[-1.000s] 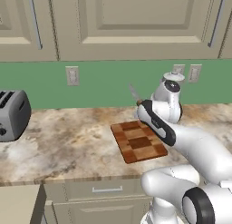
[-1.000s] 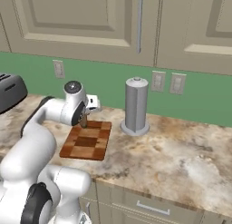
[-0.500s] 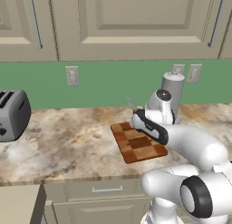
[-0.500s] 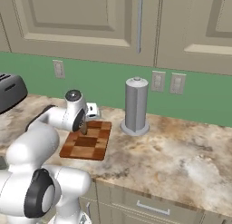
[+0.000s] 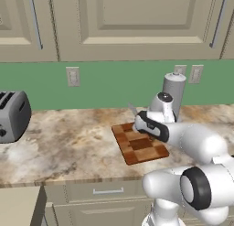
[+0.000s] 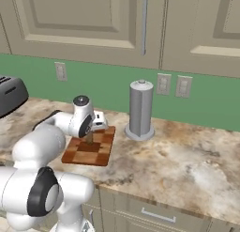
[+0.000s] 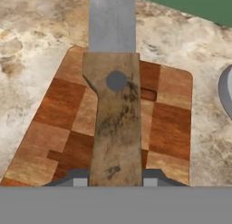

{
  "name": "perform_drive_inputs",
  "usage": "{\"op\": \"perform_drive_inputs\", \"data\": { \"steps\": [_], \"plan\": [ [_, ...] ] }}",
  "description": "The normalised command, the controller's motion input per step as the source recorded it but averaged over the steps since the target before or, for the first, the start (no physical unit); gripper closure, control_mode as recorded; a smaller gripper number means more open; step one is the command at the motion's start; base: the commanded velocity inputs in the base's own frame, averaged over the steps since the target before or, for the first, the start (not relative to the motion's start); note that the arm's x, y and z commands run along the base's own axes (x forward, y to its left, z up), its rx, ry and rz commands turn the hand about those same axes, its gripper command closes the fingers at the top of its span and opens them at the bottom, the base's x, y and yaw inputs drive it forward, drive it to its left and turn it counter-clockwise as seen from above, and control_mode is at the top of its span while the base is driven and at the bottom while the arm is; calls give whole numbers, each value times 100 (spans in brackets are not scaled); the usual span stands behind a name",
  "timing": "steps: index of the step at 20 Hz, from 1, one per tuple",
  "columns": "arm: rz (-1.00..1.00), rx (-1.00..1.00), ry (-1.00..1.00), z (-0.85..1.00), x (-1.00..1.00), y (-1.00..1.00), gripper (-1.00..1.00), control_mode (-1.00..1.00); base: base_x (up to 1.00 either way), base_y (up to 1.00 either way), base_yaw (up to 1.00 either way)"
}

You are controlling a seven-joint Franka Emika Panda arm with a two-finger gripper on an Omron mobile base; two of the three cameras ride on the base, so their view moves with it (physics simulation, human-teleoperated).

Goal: Pick up the knife from the drawer and place it on the cutting board. Then place the meat from the plate to the cutting board.

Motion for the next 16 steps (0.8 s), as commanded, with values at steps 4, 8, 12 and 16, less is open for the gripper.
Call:
{"op": "perform_drive_inputs", "data": {
  "steps": [4,8,12,16],
  "plan": [
    [0,0,6,-21,-1,-32,100,-100,0,0,0],
    [0,0,8,-15,-1,-22,100,-100,0,0,0],
    [0,0,13,-21,-15,-7,100,-100,0,0,0],
    [0,0,16,-21,-33,0,100,-100,0,0,0]
  ]
}}
